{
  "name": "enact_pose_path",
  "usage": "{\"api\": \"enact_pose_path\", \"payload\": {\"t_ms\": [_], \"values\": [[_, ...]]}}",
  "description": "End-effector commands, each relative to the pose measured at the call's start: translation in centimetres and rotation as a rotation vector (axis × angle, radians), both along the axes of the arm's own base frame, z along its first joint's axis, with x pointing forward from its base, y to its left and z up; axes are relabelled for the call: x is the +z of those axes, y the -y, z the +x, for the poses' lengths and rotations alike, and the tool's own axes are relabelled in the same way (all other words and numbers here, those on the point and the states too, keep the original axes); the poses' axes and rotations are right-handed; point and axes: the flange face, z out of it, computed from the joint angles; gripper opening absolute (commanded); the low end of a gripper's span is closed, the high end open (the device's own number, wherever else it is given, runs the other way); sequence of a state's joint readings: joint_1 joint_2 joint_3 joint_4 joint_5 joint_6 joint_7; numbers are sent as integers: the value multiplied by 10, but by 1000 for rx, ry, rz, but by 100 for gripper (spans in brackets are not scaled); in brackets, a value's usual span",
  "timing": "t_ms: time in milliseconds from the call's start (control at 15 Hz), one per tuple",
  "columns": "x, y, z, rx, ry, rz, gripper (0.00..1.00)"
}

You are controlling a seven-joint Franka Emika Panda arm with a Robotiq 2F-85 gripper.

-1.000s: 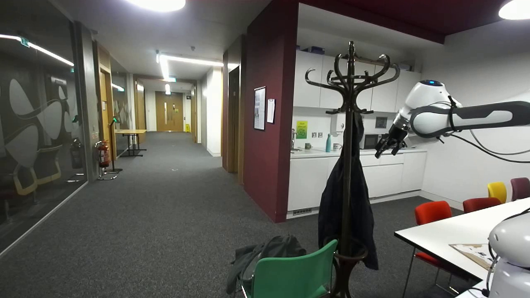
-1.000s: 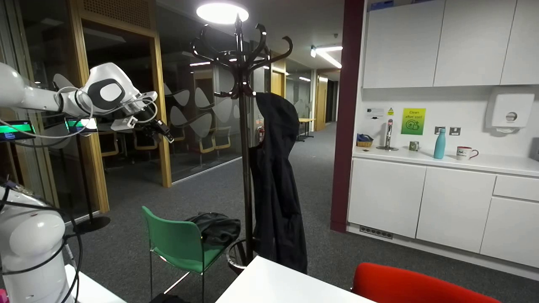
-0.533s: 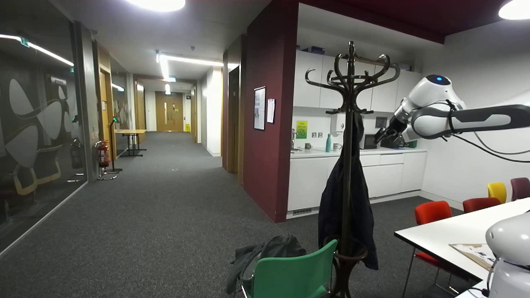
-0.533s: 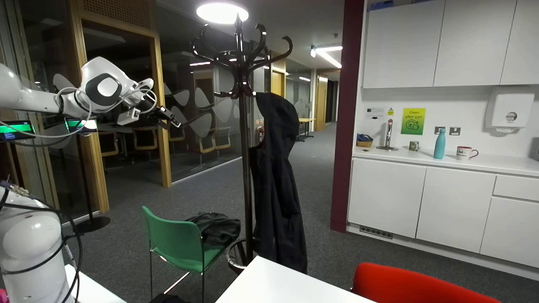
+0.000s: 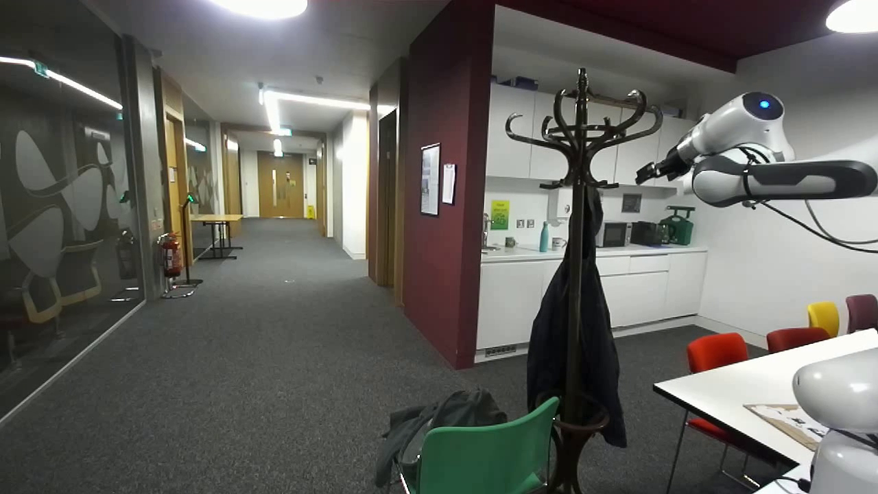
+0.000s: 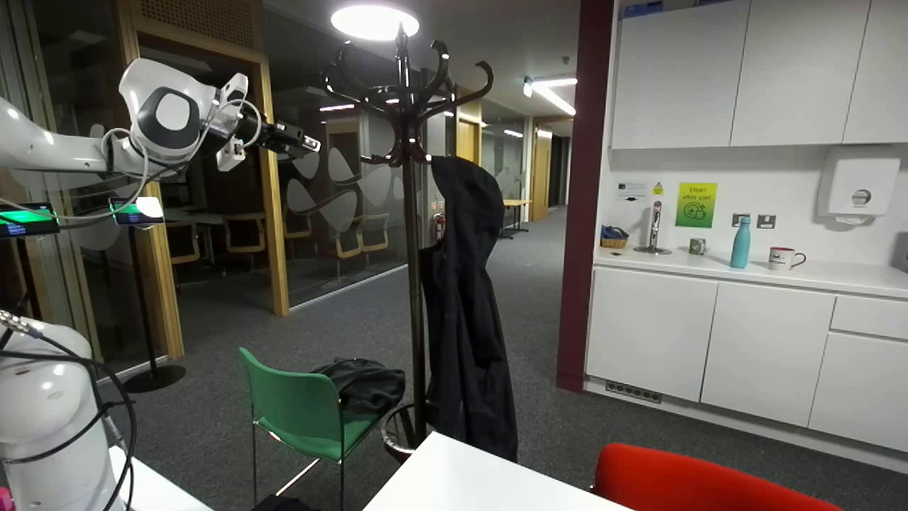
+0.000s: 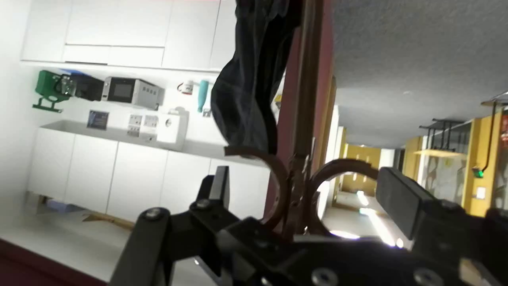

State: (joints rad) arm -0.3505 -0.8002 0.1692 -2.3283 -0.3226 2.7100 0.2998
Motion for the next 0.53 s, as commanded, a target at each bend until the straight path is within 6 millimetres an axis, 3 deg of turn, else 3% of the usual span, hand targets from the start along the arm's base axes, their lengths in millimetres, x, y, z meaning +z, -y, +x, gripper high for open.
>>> {"api": "enact_pose_path", "payload": {"t_ms": [0,67,200,467], "values": [[26,30,12,-105,150,-22,100],[16,20,0,-56,82,-4,100],[19,31,4,-97,116,-11,100],[14,28,8,-92,130,-17,100]]}}
